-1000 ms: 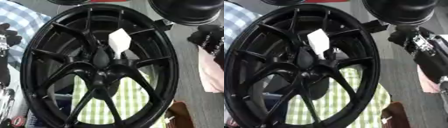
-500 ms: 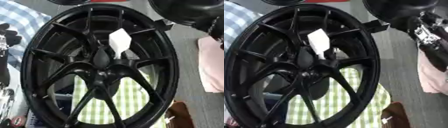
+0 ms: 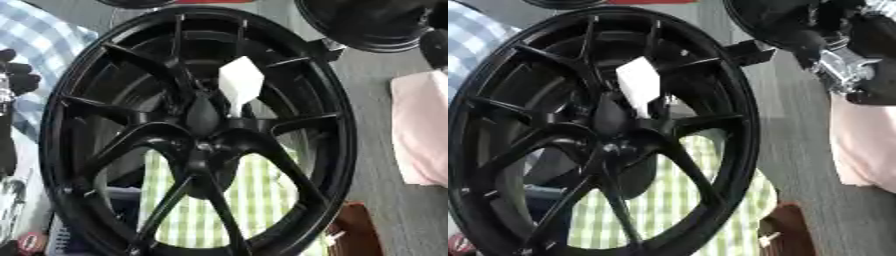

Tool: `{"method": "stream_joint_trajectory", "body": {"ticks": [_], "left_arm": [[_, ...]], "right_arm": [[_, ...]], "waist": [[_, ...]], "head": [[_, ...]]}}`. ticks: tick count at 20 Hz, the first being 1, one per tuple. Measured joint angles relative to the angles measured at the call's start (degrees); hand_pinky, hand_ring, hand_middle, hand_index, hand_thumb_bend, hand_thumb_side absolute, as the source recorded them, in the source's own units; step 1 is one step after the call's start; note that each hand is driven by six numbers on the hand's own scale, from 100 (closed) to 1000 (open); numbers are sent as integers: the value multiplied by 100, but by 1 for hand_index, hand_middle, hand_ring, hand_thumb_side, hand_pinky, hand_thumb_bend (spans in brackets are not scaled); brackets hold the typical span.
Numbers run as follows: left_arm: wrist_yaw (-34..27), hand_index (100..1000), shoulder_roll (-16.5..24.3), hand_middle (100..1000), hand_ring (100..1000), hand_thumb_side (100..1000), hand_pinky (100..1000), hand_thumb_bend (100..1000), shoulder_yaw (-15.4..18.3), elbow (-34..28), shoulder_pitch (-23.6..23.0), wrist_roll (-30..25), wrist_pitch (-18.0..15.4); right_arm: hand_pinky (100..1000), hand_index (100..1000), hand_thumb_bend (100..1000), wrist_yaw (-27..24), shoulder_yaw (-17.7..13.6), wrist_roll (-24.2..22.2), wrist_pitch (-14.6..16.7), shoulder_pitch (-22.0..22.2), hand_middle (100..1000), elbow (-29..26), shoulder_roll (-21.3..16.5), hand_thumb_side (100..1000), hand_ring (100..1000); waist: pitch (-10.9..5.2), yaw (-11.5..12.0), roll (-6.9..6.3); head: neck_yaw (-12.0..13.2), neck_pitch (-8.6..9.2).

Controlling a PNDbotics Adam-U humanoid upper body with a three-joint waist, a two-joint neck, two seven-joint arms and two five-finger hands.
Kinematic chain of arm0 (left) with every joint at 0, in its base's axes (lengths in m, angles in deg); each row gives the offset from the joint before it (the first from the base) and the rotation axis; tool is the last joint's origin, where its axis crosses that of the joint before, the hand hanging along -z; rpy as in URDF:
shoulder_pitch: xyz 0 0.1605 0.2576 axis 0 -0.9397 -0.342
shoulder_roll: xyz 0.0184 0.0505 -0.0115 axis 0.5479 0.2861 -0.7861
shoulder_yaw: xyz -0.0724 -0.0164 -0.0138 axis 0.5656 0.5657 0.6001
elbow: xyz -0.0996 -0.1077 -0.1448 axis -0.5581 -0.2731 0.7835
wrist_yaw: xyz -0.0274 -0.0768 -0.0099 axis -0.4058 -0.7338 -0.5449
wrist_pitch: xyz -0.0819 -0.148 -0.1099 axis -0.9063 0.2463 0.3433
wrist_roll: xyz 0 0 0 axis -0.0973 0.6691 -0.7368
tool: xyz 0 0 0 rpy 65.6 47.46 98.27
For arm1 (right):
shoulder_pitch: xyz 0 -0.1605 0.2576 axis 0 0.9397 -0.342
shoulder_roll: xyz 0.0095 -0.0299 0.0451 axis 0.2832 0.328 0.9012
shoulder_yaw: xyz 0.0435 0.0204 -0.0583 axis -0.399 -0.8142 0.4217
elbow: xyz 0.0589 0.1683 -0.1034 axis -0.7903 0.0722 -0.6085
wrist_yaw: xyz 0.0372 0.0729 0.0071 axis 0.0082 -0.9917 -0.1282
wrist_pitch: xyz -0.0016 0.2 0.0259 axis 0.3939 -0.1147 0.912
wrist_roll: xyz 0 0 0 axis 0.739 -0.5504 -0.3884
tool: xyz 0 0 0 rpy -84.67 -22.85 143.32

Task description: Pull the pin out of the wheel hub.

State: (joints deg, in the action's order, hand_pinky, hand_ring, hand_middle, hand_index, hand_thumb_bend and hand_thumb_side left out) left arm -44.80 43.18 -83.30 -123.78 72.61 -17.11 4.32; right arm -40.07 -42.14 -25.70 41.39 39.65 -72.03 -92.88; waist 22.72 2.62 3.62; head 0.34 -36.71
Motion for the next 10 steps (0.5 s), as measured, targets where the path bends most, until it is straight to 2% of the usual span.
{"method": "stream_joint_trajectory", "body": {"ticks": [2,5,9,10], "left_arm": [[3,767,50,584,627,690,724,100,-12,6,-27,-15,2],[13,767,76,584,627,690,724,100,-21,26,-27,-24,6],[20,767,86,584,627,690,724,100,-21,32,-27,-24,6],[20,767,86,584,627,693,725,100,-22,32,-28,-24,7]], "right_arm": [[899,816,194,141,211,-141,-10,-290,757,-6,-232,467,814],[899,816,194,370,558,-395,-42,-676,757,-29,-516,467,814],[899,816,194,500,707,-679,-123,-821,757,-30,-573,467,814],[892,823,257,508,718,-722,-133,-838,765,-30,-573,472,820]], "waist": [[-30,34,90],[-32,14,50],[-32,-2,51],[-32,1,57]], "head": [[-28,-10],[-44,-37],[-43,-45],[-47,-47]]}}
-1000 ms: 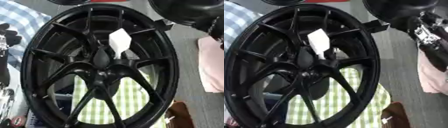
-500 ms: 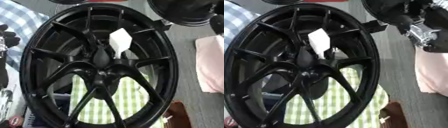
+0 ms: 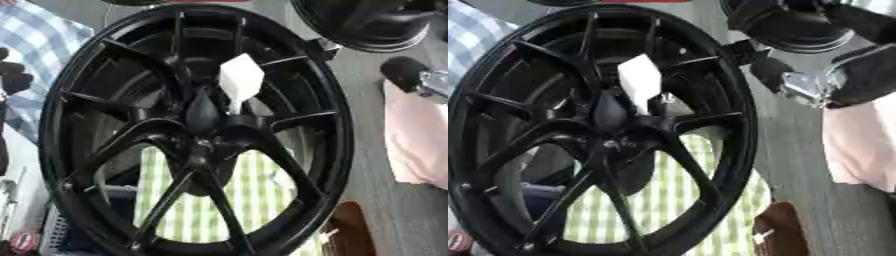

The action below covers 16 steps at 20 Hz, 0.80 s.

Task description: Pull the pin out of the wheel hub.

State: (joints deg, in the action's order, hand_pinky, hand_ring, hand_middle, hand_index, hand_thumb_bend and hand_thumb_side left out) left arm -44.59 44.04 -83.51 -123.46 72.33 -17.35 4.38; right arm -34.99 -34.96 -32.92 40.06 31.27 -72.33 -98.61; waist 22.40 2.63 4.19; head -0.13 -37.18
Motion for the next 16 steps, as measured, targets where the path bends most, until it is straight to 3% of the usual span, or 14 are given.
{"method": "stream_joint_trajectory", "body": {"ticks": [4,6,7,8,12,16], "left_arm": [[0,767,6,584,627,694,725,100,-39,7,-30,-49,0],[0,767,8,584,627,694,725,100,-40,15,-36,-58,1],[0,767,9,584,627,694,725,100,-41,20,-36,-60,0],[0,767,16,584,627,694,725,100,-41,22,-37,-60,-1],[0,767,51,584,627,694,725,100,-40,36,-38,-60,-3],[0,767,53,584,627,694,725,100,-40,36,-24,-60,-4]], "right_arm": [[896,829,273,187,258,-256,-129,-407,774,-1,132,482,829],[900,837,304,352,427,-427,-277,-698,781,5,302,477,837],[901,838,273,438,505,-519,-356,-840,781,38,404,490,839],[903,842,329,523,580,-607,-432,-987,786,94,511,477,842],[906,847,349,750,807,-965,-598,-1558,790,511,944,474,847],[909,852,364,924,895,-1194,-615,-1859,795,1052,1296,468,853]], "waist": [[-26,131,154],[-29,131,156],[-29,131,151],[-29,131,157],[-29,137,196],[-29,227,237]], "head": [[-122,-52],[-156,-52],[-169,-53],[-181,-53],[-250,-53],[-354,-52]]}}
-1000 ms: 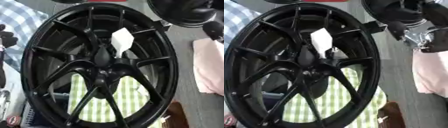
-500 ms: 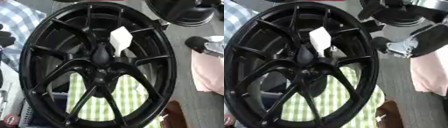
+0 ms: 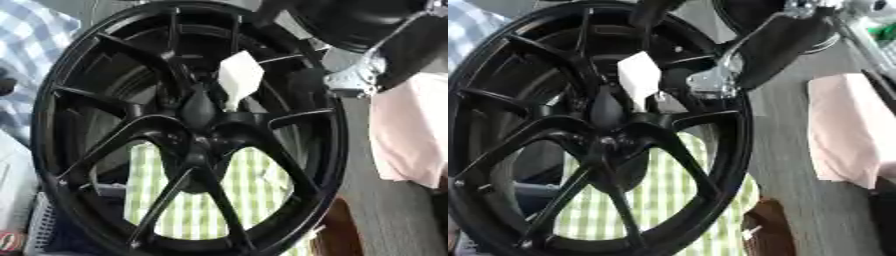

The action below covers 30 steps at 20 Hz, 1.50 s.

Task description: Pull the pin out of the wheel hub.

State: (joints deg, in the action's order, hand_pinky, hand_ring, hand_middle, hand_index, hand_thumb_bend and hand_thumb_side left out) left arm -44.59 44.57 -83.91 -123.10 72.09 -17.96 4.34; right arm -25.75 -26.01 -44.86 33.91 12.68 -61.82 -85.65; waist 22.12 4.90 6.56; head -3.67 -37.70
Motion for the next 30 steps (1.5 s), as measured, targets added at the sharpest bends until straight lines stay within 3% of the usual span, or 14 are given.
{"method": "stream_joint_trajectory", "body": {"ticks": [10,20,30], "left_arm": [[0,767,2,584,626,698,726,100,-1,-1,78,0,0],[0,767,2,584,626,700,725,100,-1,-1,91,2,2],[0,767,2,584,626,702,726,100,-1,-1,125,2,2]], "right_arm": [[918,879,444,322,108,-222,404,-161,825,790,359,452,877],[914,878,513,269,121,-473,680,-128,820,913,370,425,878],[909,851,487,471,181,-356,782,-52,794,1089,373,406,870]], "waist": [[62,126,79],[136,166,122],[194,242,140]], "head": [[-161,12],[-153,11],[-154,11]]}}
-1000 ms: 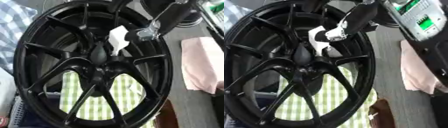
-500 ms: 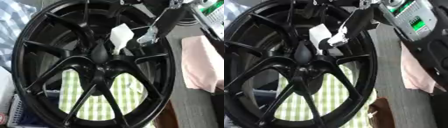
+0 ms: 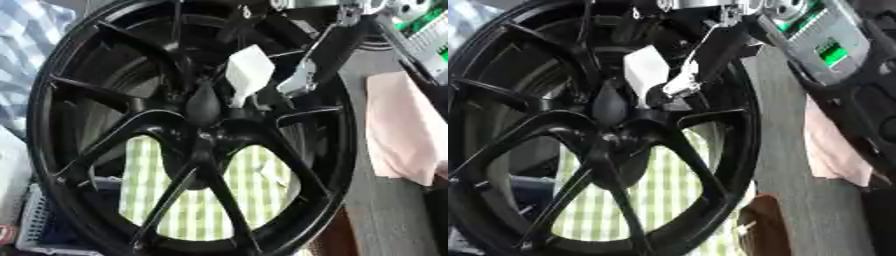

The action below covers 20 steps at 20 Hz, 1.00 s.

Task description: Pull the pin out of the wheel hub.

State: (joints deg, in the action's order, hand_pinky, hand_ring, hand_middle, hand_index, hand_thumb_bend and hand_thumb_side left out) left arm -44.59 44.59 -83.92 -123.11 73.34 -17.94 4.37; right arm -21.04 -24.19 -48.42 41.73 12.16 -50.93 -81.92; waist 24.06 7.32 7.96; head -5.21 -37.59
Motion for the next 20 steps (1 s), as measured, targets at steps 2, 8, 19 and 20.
{"method": "stream_joint_trajectory", "body": {"ticks": [2,8,19,20], "left_arm": [[0,767,0,584,626,702,726,100,0,0,0,2,2],[0,767,0,584,625,702,726,100,0,0,1,5,5],[0,768,-5,584,626,704,727,100,2,0,1,8,3],[0,768,-5,584,626,704,727,100,3,0,1,9,3]], "right_arm": [[909,851,487,0,14,21,-14,5,794,13,6,406,870],[907,837,482,-1,15,51,-26,23,780,14,13,388,866],[888,726,369,-67,45,-38,-104,41,646,18,13,238,830],[886,722,362,-67,46,-46,-111,41,641,20,13,222,826]], "waist": [[1,8,0],[2,8,0],[2,10,15],[2,12,16]], "head": [[0,0],[0,0],[-23,0],[-25,0]]}}
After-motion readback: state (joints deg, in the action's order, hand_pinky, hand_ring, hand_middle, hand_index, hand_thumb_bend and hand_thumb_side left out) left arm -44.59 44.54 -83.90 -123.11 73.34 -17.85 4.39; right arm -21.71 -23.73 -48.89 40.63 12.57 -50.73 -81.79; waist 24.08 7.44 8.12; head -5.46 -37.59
